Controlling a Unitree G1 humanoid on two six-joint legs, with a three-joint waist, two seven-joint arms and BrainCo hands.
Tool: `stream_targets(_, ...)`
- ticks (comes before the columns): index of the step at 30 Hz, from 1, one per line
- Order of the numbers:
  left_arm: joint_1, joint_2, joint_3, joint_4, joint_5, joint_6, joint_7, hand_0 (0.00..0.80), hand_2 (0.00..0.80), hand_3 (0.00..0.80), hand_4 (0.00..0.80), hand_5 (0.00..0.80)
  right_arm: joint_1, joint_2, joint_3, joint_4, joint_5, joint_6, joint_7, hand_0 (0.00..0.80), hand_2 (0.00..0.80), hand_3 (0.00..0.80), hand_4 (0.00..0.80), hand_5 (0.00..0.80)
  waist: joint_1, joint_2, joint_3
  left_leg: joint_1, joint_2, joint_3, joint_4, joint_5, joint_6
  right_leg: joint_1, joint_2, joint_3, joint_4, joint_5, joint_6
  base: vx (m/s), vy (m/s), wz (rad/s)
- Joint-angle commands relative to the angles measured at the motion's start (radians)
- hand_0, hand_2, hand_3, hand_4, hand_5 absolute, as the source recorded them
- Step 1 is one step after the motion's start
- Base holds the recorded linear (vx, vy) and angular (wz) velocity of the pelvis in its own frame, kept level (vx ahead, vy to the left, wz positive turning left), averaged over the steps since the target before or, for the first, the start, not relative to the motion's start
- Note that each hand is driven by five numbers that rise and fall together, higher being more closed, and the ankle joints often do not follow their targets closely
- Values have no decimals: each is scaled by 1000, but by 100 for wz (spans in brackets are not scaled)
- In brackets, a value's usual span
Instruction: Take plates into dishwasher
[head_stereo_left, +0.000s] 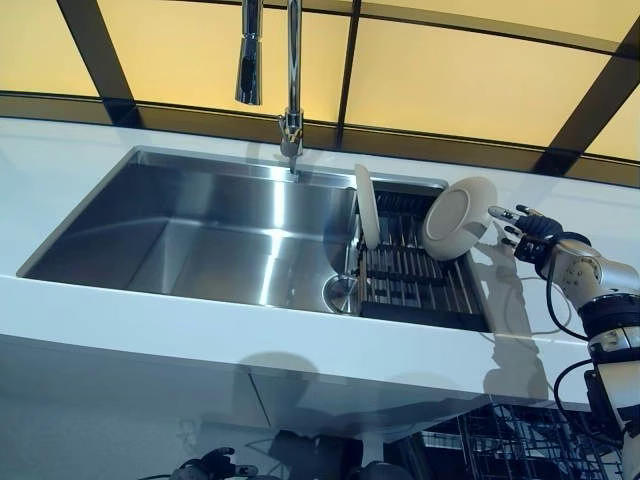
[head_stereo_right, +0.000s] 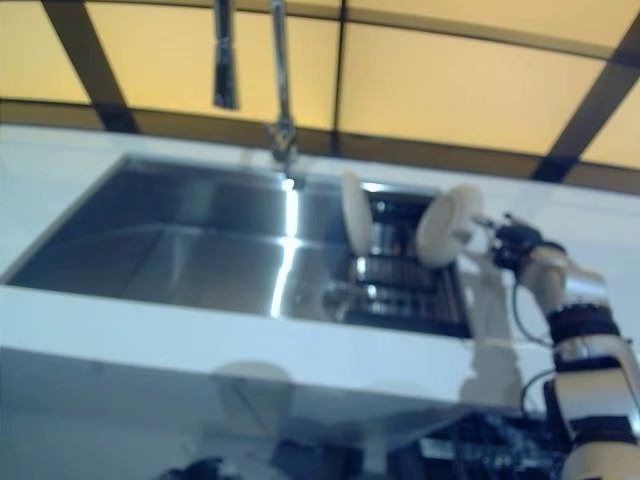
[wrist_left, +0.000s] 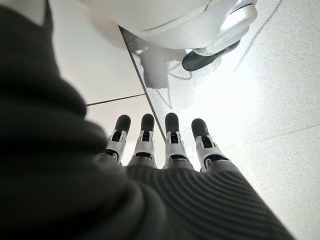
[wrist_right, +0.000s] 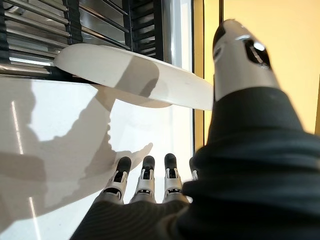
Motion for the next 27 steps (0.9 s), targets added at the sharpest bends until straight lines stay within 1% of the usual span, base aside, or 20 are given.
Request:
stream_targets(1, 19, -2, -49, 3, 37, 3, -3, 0, 0, 0, 0, 0, -55, -6, -1, -28, -15, -36, 5, 0, 0, 0, 0, 0, 27, 11, -10, 78, -46, 48, -112, -30, 63, -91, 23, -1, 97, -84, 51, 0, 0, 0)
stream_targets(17, 11, -4, -53, -4, 36, 5, -2, 0, 0, 0, 0, 0, -91, 0, 33, -58, 2, -20, -12, 0, 0, 0, 0, 0, 33, 5, 1, 75, -42, 45, -118, -27, 62, -95, 23, -7, 95, -84, 50, 0, 0, 0)
stream_targets(27, 7, -4, -51, 0, 36, 5, 2, 0, 0, 0, 0, 0, -104, 9, 40, -76, 32, -32, -33, 0, 0, 0, 0, 0, 35, 1, 5, 74, -40, 42, -119, -26, 63, -101, 23, -6, 104, -85, 50, 0, 1, 1)
